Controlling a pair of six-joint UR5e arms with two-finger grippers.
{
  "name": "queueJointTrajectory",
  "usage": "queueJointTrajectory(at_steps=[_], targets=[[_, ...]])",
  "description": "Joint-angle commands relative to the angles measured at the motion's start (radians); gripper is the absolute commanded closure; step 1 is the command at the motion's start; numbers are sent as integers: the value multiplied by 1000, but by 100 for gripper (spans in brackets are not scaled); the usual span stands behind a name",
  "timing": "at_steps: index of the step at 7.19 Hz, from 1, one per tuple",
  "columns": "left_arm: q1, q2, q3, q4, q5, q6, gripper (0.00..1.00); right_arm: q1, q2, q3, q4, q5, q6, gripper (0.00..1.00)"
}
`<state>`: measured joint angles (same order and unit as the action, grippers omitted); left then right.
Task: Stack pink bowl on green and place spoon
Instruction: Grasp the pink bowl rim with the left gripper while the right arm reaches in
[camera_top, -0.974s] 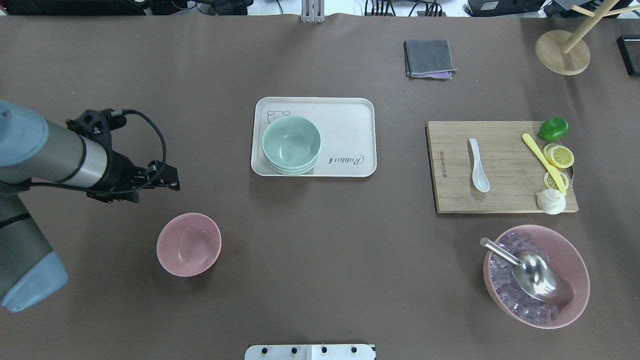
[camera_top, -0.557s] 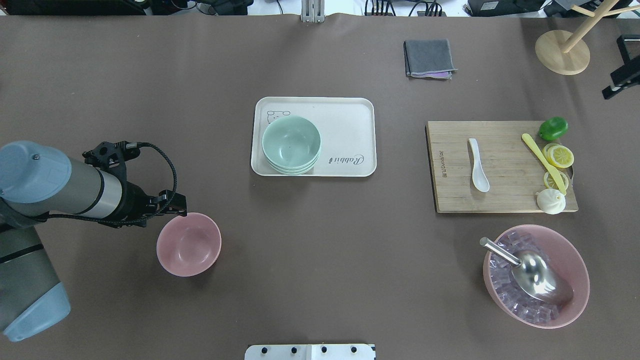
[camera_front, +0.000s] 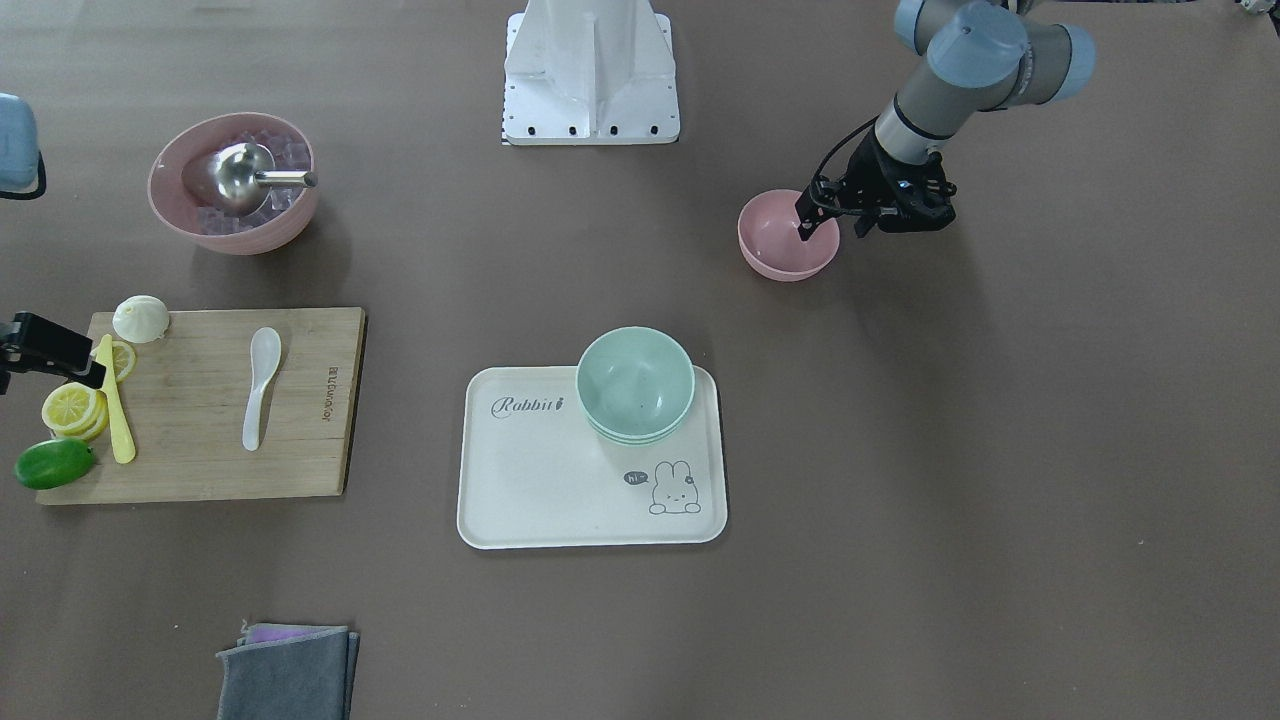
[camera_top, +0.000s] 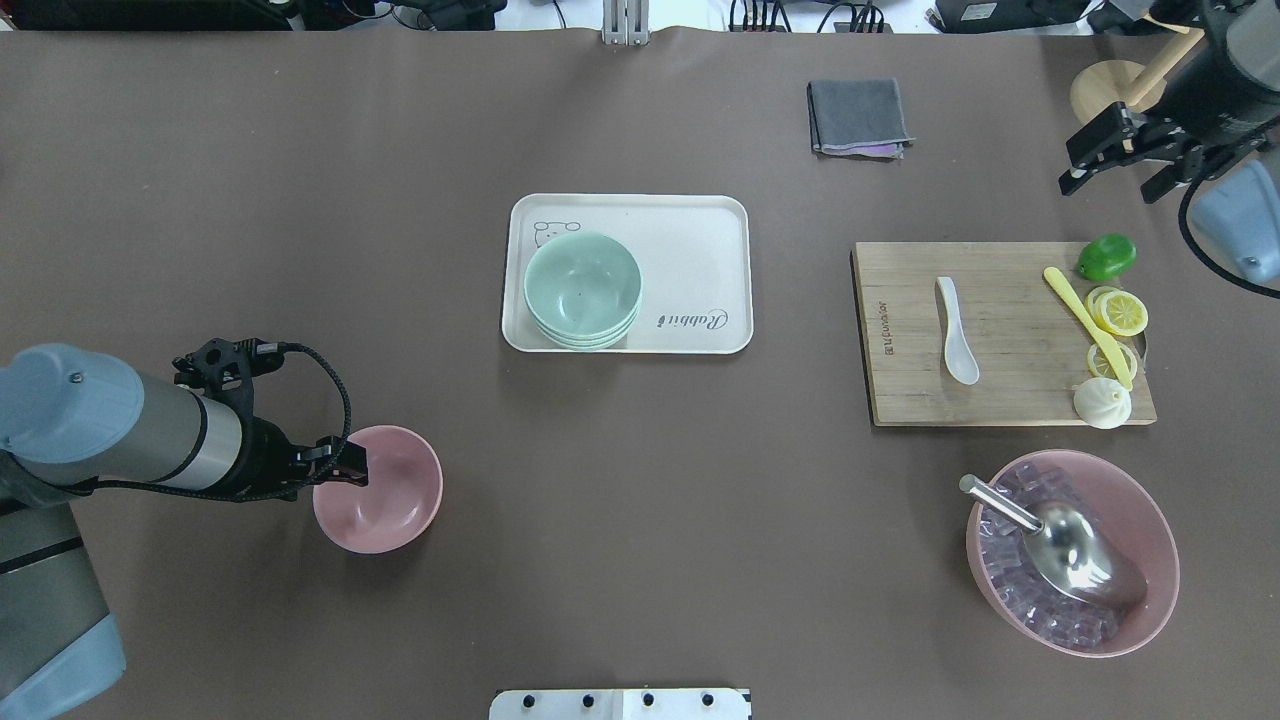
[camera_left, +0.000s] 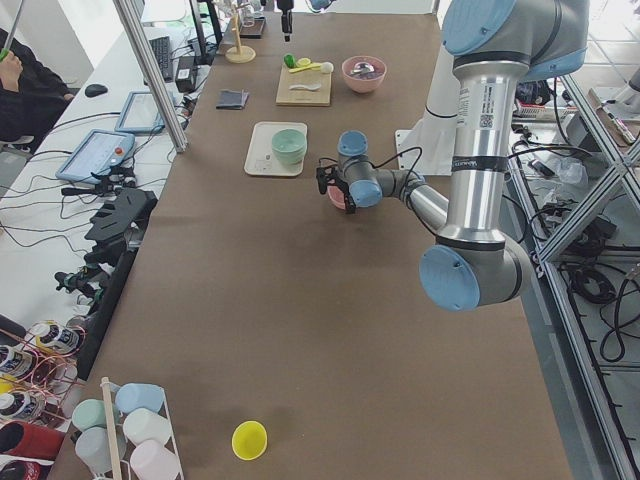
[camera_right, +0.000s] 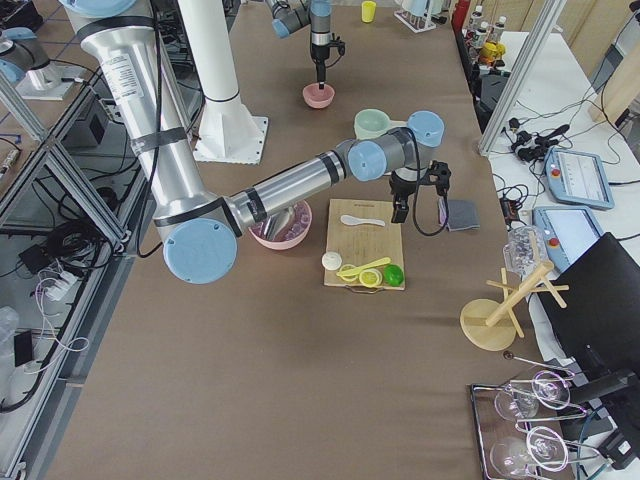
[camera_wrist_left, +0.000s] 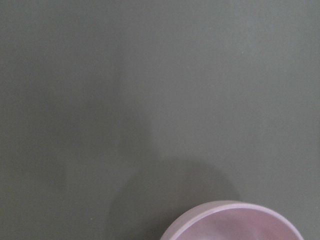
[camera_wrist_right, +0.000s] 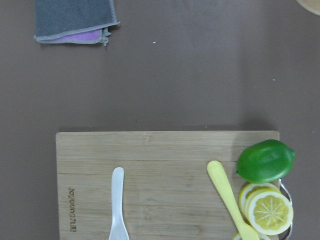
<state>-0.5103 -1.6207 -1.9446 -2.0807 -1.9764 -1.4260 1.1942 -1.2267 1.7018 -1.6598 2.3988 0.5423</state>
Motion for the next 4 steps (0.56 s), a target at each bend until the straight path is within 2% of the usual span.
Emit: queueJointTrajectory(at_steps=[1,2,3,4], targets=[[18,-1,1,-2,-12,2,83,-51,38,-8,0,-19,36,0],[13,8,-8,-4,-15,2,100,-54,44,-8,0,-21,51,0],[0,18,-16,-4,-47,2,100,-59,47,-10,0,-21,53,0],[-43,28,-30,-4,-150,-1,100,-68,50,-8,2,-21,63,0]])
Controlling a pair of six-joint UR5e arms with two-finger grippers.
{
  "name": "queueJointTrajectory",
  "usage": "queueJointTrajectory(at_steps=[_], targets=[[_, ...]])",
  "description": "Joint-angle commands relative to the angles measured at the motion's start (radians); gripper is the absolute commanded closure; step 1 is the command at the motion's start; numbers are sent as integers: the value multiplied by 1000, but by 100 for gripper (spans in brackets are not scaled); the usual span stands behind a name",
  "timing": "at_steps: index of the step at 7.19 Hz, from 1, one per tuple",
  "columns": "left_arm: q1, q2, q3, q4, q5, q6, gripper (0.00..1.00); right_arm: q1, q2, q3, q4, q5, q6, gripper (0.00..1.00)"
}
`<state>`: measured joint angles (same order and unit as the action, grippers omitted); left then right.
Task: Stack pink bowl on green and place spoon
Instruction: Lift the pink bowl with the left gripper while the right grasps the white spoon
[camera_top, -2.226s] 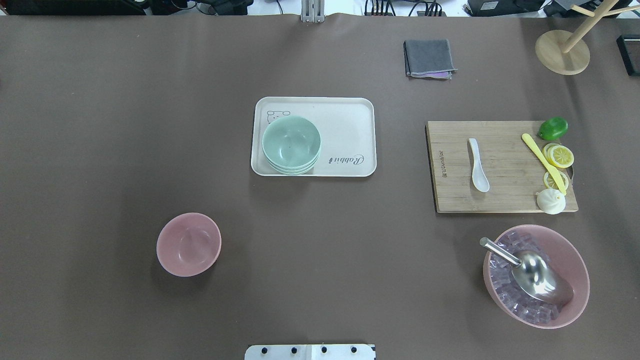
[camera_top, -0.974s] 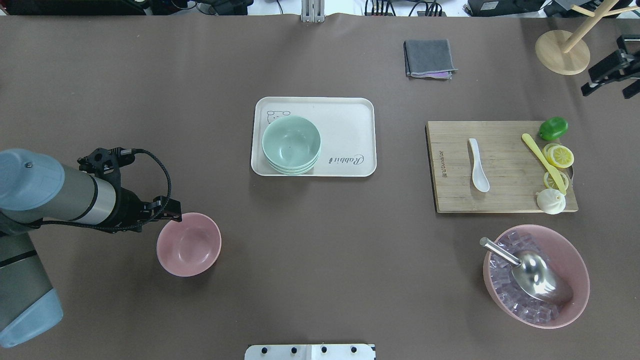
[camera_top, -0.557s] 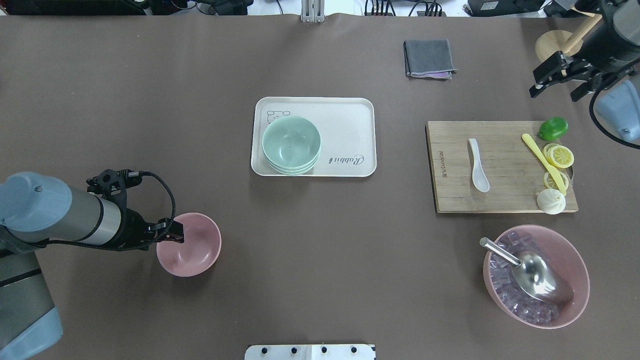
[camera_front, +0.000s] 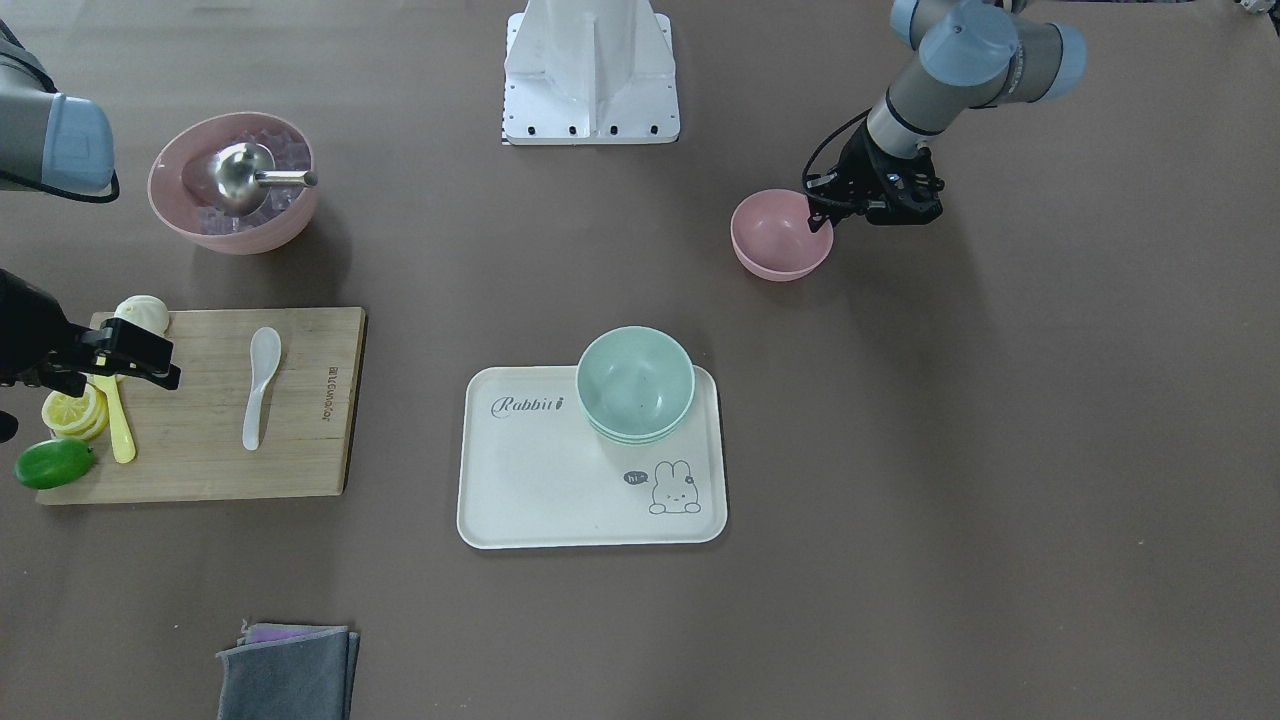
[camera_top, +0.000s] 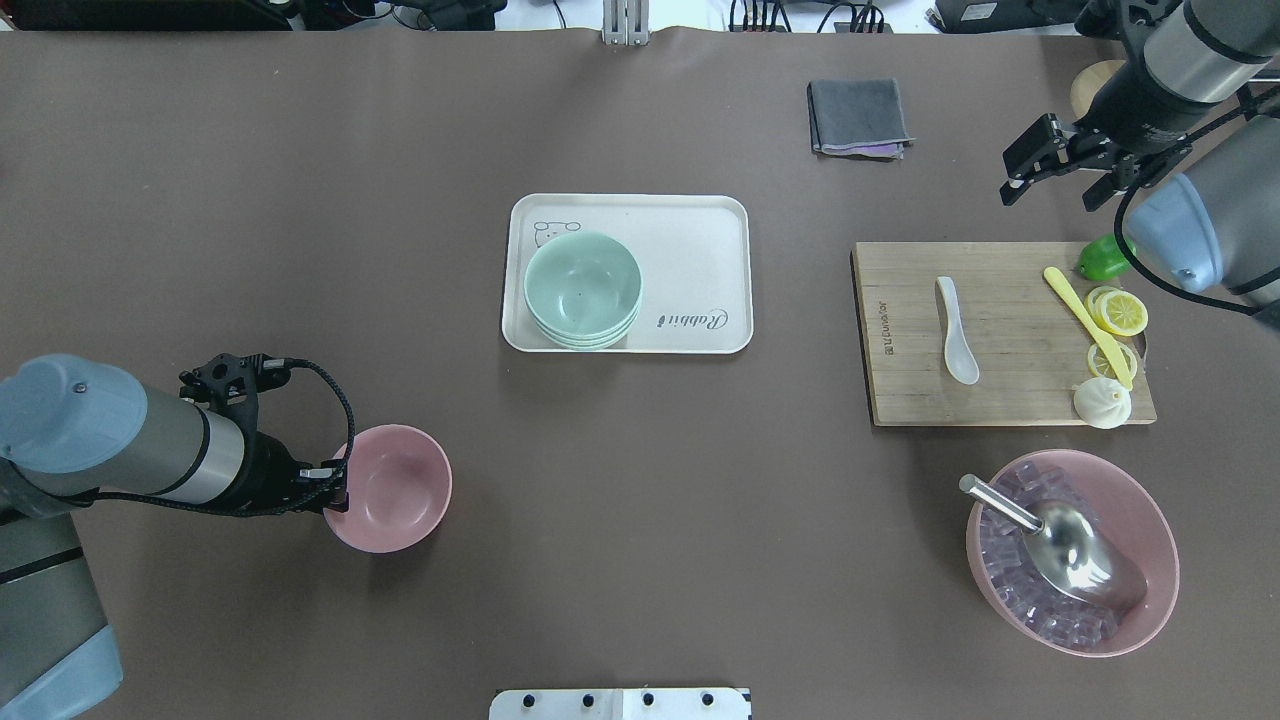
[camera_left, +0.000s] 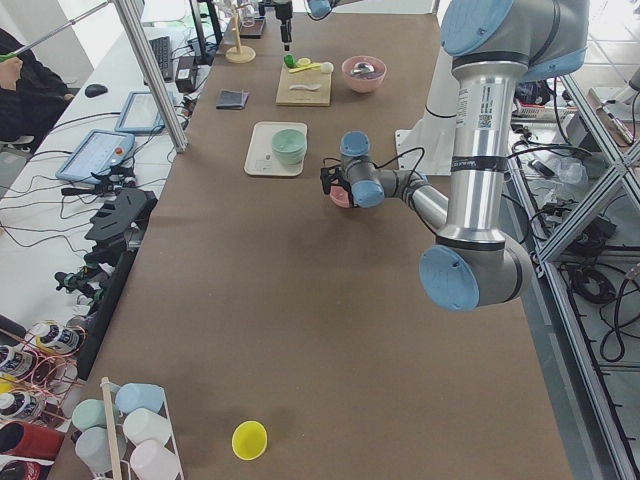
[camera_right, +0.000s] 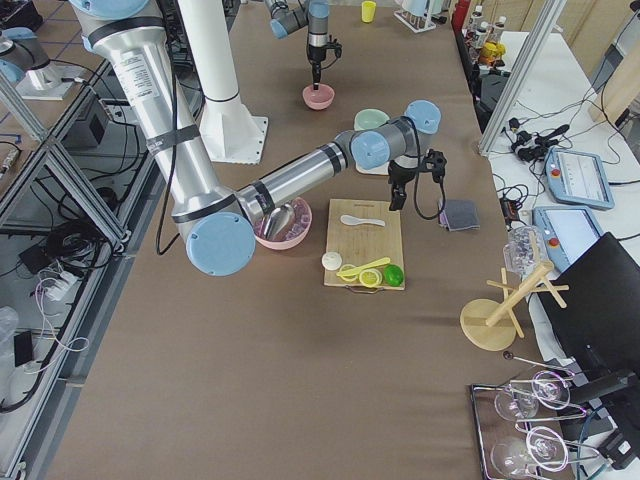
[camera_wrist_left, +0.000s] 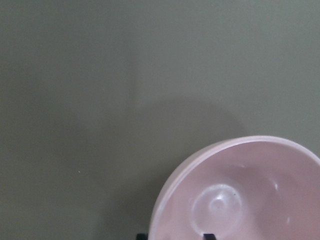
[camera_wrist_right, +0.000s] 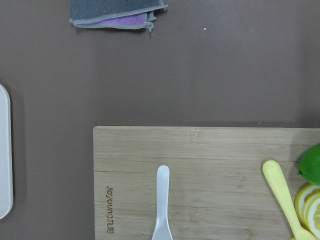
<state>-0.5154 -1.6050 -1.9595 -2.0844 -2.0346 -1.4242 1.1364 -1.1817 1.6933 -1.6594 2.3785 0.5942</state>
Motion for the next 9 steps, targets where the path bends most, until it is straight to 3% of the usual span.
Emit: queueJointTrajectory(at_steps=[1,3,5,9], targets=[[-137,14,-36,3,-187,-2,100,-26,11,-1,18,-2,47,0],[-317,-21,-36,6,-378,-2,100,-76,28,-12,67,-69,119,0],[-359,-134,-15,90,-397,-2,100,-182,28,-77,162,-186,205,0],[-367,-225,36,136,-397,4,100,-250,-9,-153,214,-229,193,2]])
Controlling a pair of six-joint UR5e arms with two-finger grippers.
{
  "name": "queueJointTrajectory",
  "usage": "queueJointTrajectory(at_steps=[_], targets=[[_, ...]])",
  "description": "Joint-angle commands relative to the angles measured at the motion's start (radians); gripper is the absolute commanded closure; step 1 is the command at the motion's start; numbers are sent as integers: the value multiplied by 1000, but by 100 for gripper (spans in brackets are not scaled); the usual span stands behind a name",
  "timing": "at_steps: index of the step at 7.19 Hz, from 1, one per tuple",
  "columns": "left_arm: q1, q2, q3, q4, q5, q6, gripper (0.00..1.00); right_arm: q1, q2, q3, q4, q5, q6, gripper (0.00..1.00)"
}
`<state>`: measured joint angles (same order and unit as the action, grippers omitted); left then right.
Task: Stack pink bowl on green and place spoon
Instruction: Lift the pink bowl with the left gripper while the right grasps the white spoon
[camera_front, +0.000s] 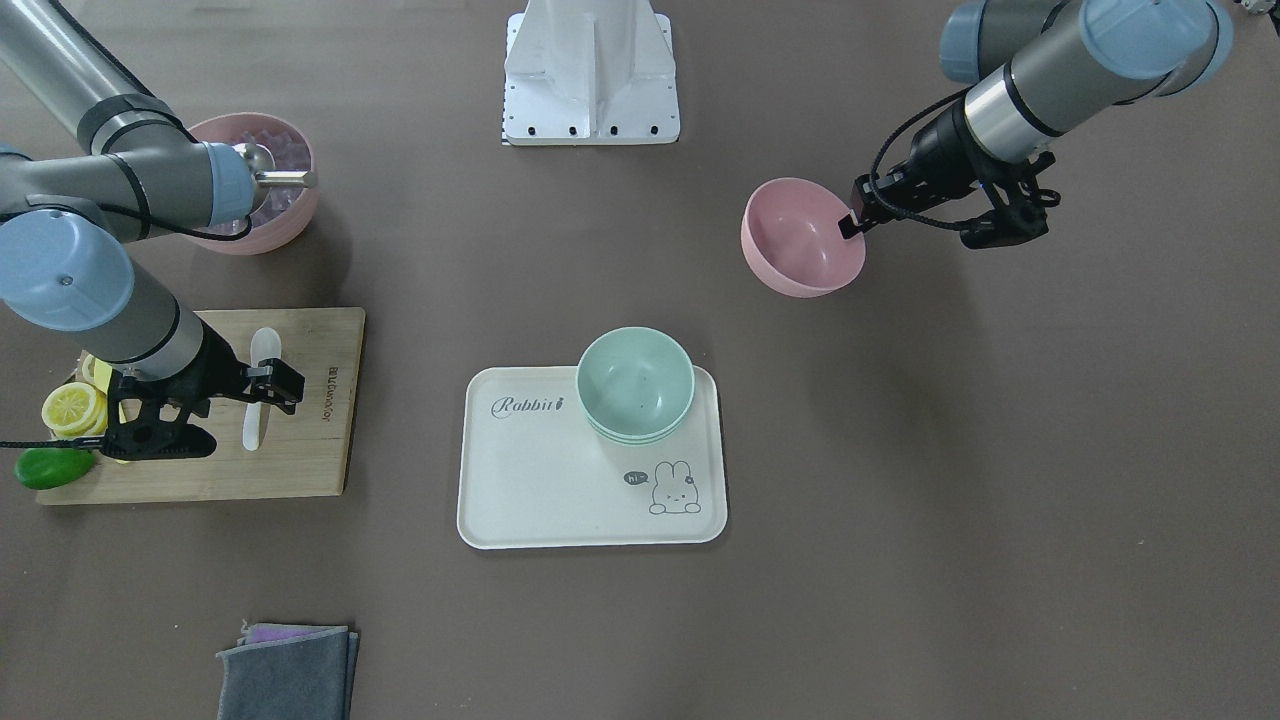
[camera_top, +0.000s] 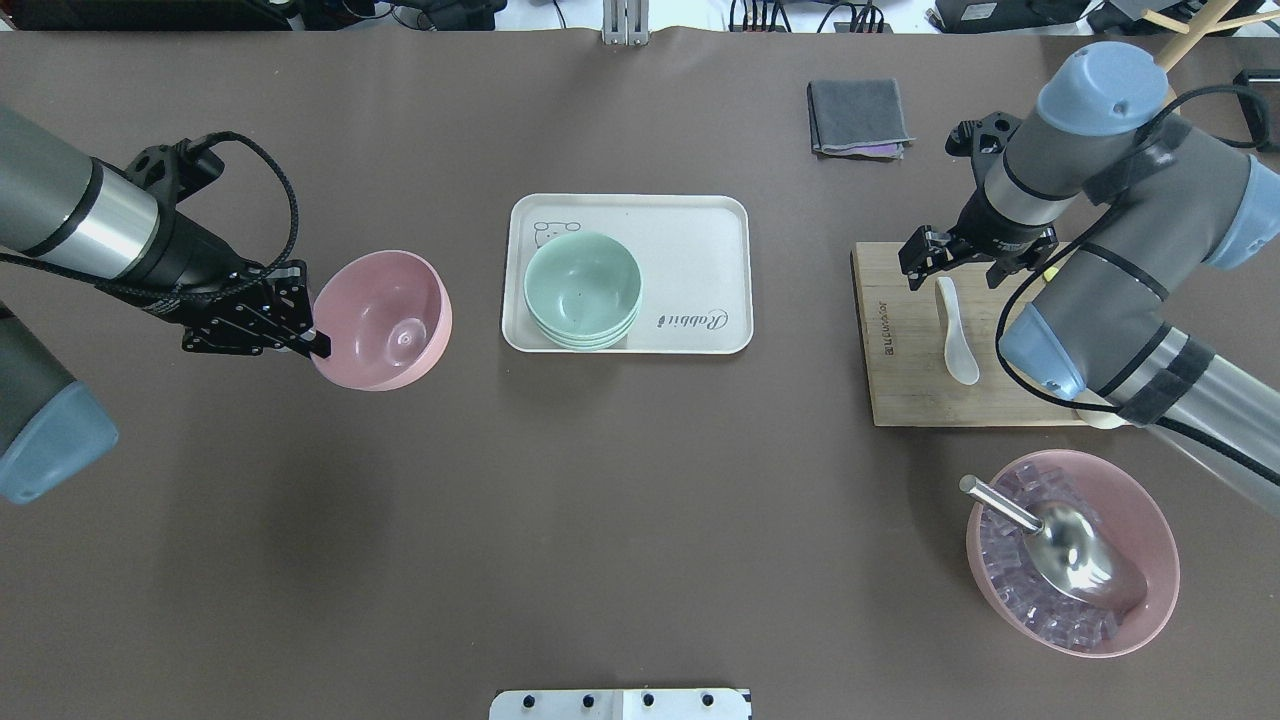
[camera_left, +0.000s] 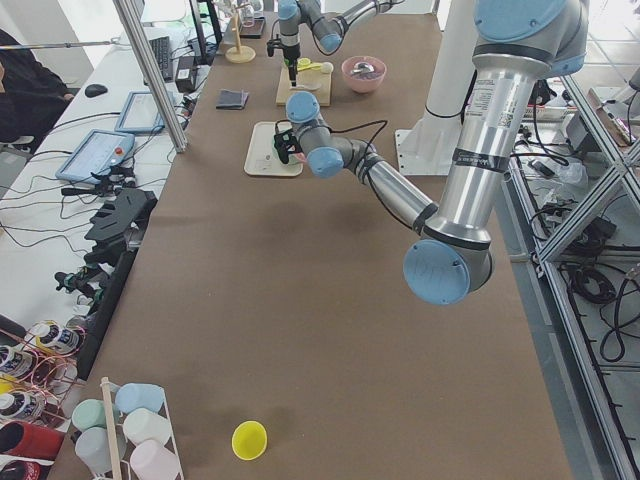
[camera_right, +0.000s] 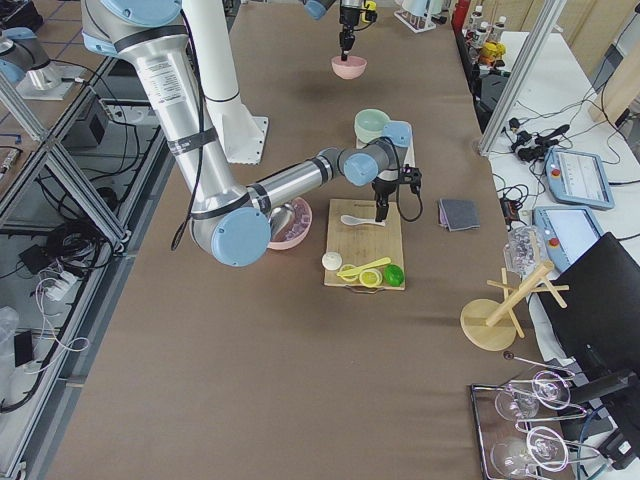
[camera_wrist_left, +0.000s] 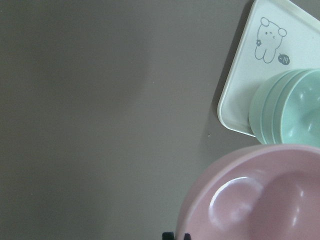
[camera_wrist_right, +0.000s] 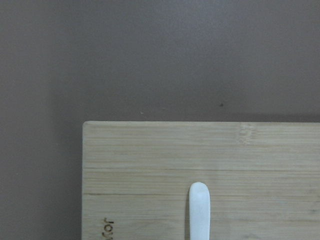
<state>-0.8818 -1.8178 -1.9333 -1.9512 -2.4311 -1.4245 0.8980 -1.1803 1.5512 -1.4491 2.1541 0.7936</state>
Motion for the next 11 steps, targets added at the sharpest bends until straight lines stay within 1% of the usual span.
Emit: queueJointTrajectory(at_steps=[1,2,4,5,6,7,8,11], targets=[[0,-14,10,3,0,4,100,-16,-12,-14,4,-5,-7,8],[-2,-14,11,3,0,6,100,-17,-24,-13,4,-3,-7,11],[0,-14,13,3,0,7,100,-19,-27,-20,3,-2,-10,35],[-2,-14,13,3,0,7,100,-25,-27,-26,3,-3,-10,38],[-2,-14,11,3,0,7,100,-31,-25,-32,3,-3,-8,50],[-2,-14,10,3,0,7,100,-31,-24,-34,4,-3,-10,80],[-2,-14,10,3,-2,7,100,-31,-19,-34,4,0,-11,100],[-3,-12,11,3,-2,7,100,-24,-12,-13,4,6,-8,100]])
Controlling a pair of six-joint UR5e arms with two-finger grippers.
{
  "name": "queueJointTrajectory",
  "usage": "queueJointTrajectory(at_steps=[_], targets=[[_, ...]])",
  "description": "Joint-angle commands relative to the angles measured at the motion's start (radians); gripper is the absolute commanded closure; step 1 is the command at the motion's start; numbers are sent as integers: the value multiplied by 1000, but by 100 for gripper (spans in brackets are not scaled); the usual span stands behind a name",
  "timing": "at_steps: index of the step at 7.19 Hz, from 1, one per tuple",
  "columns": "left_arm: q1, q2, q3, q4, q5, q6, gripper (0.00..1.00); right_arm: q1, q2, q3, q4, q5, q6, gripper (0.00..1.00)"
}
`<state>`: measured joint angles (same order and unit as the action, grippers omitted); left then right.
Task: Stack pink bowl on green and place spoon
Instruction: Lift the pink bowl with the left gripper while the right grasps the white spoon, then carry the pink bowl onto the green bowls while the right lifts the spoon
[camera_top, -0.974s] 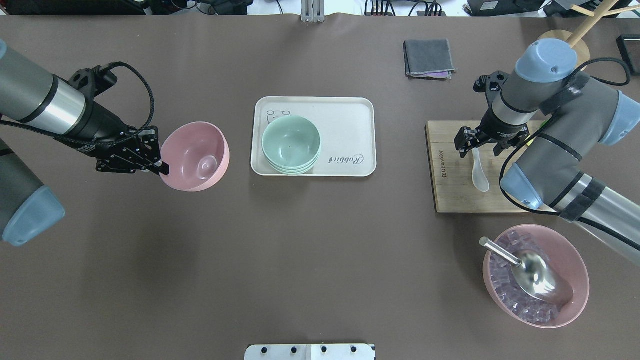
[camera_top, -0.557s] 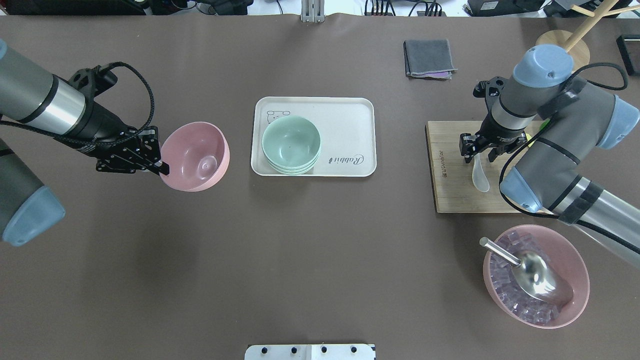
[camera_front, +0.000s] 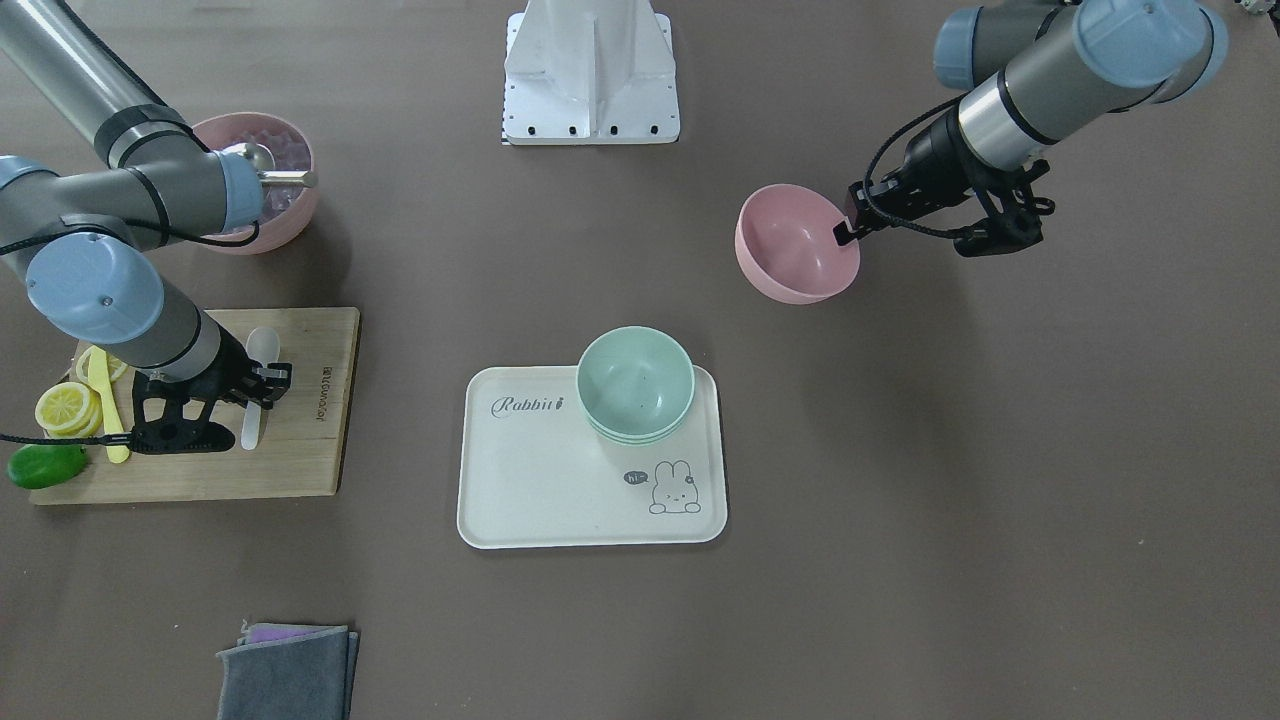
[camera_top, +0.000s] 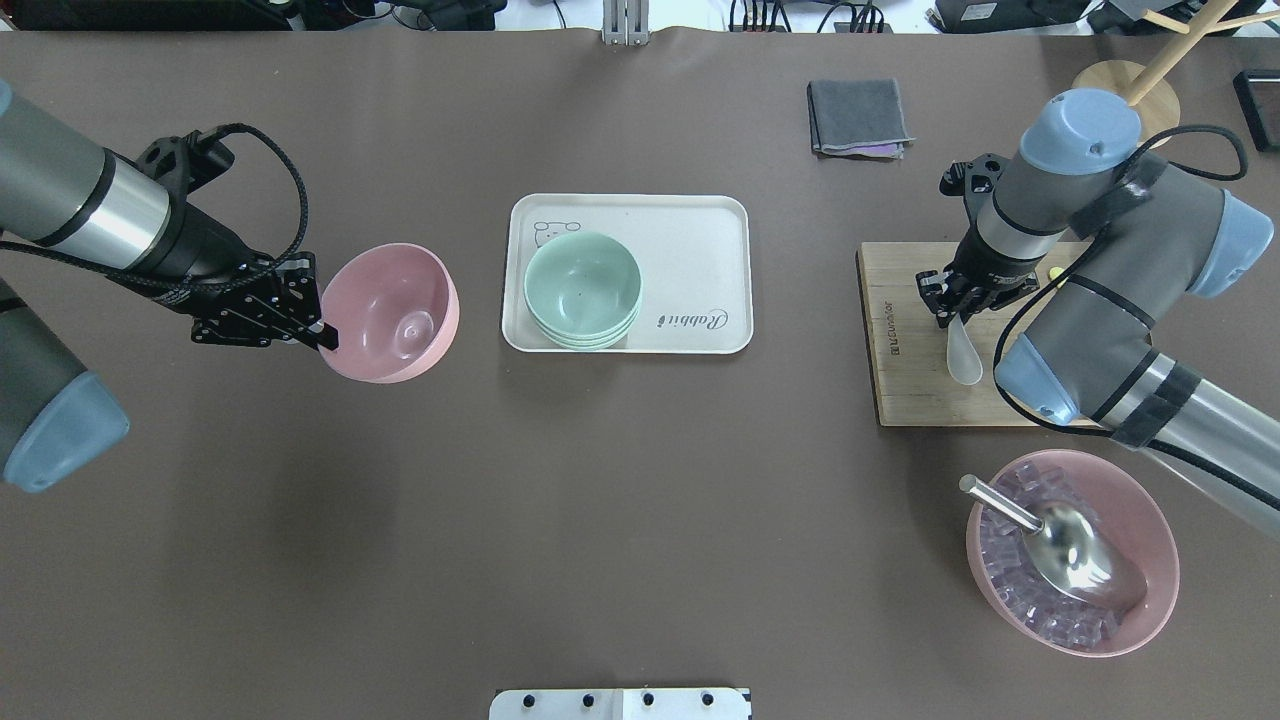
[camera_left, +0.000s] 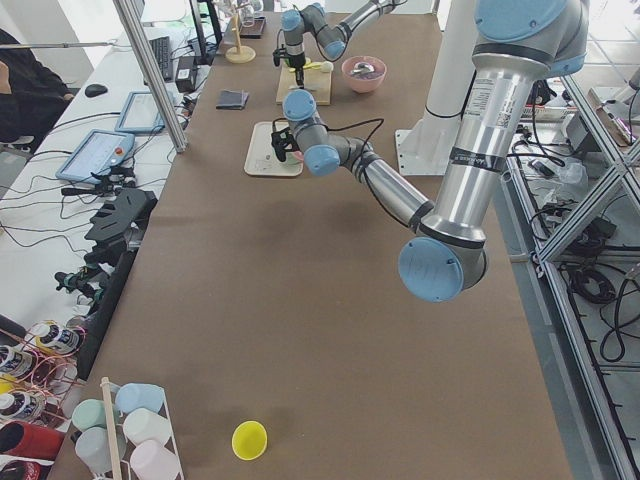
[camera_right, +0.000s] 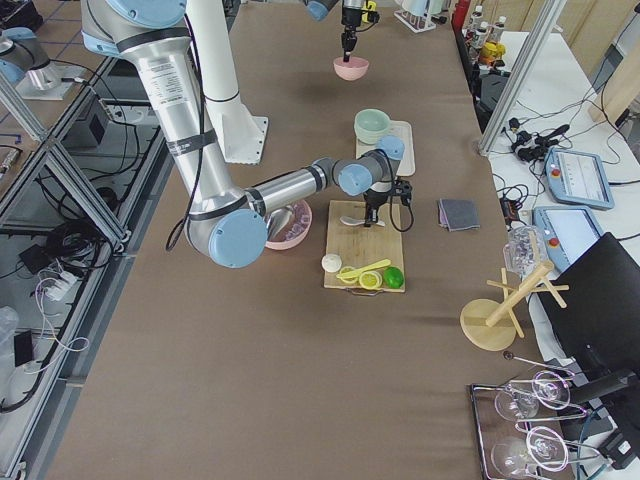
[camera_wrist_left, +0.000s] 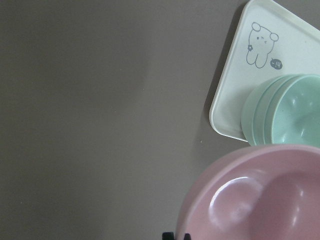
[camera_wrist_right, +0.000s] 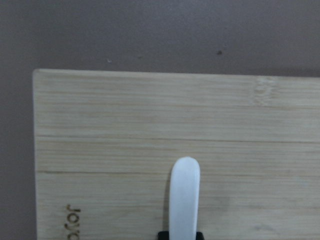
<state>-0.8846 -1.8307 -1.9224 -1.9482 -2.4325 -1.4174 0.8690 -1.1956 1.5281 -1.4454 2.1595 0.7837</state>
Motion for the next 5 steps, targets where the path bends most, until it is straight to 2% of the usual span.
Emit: queueJointTrajectory(at_steps=[1,2,5], targets=[[-5,-1,0,0,0,0,100,37,26,27,-12,12,8,100],[-5,-16,2,0,4,0,100,77,49,27,-13,60,9,100],[1,-230,191,-14,9,-5,100,102,94,33,-1,59,17,100]])
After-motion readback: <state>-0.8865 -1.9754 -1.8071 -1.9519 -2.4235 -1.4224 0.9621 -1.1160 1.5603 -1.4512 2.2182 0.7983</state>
